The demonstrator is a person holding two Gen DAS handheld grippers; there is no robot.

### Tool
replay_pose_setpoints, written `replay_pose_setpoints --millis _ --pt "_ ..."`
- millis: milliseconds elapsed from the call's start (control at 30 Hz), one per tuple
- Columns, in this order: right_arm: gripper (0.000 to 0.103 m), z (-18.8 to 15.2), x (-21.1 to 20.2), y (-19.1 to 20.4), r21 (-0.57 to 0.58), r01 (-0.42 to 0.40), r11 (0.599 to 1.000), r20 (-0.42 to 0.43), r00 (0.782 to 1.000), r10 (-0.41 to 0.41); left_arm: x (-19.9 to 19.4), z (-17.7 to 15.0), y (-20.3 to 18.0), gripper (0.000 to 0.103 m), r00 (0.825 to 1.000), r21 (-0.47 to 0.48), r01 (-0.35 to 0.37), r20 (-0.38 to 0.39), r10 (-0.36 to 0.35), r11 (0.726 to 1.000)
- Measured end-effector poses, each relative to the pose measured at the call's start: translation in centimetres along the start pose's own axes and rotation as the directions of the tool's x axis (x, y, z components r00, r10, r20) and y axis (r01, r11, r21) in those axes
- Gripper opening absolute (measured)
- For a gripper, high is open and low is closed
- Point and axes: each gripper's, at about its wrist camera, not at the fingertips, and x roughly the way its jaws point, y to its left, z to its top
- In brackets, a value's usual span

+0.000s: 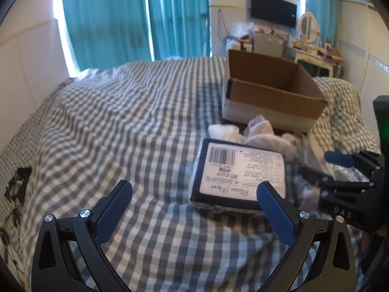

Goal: Organize soft objects
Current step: 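Grasp the tissue packet with the left tool while the right tool grasps the plastic bag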

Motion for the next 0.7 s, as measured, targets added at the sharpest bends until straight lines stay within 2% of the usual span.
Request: replay_pose_setpoints --millis 67,167,267,367,500,700 --pt "0.034 -0.1 0.6 -0.3 0.014 -0.009 1.000 -0.014 1.000 0.010 0.4 0.0 -0.4 0.103 1.000 0.002 0.016 -0.019 -0.016 1.000" --pt "0.020 -0.1 -0.2 -0.7 0.034 -0.050 0.998 0.024 0.998 0.049 1.0 0.2 -1.2 0.103 0.998 0.009 0.046 -0.040 -0.045 0.999" --pt "0.017 0.3 -2.0 -1.1 0.032 -0.013 0.999 0.089 0.996 0.010 1.6 0.1 -2.6 0.103 0.995 0.038 0.082 -0.063 -0.079 0.996" --pt "0.017 0.6 -3.3 -1.8 0.059 -0.020 0.998 0.130 0.991 0.012 2.8 -0.2 -3.8 0.103 0.989 0.059 0.112 -0.104 -0.105 0.992" --pt "0.017 0.5 -3.5 -2.5 0.093 -0.038 0.995 0.127 0.991 0.026 4.7 -0.4 -3.9 0.103 0.979 0.023 0.125 -0.168 -0.120 0.992" --pt "0.017 0.2 -3.3 -2.9 0.109 -0.064 0.992 0.122 0.991 0.051 6.1 0.0 -4.3 0.103 0.981 0.039 0.125 -0.153 -0.118 0.991"
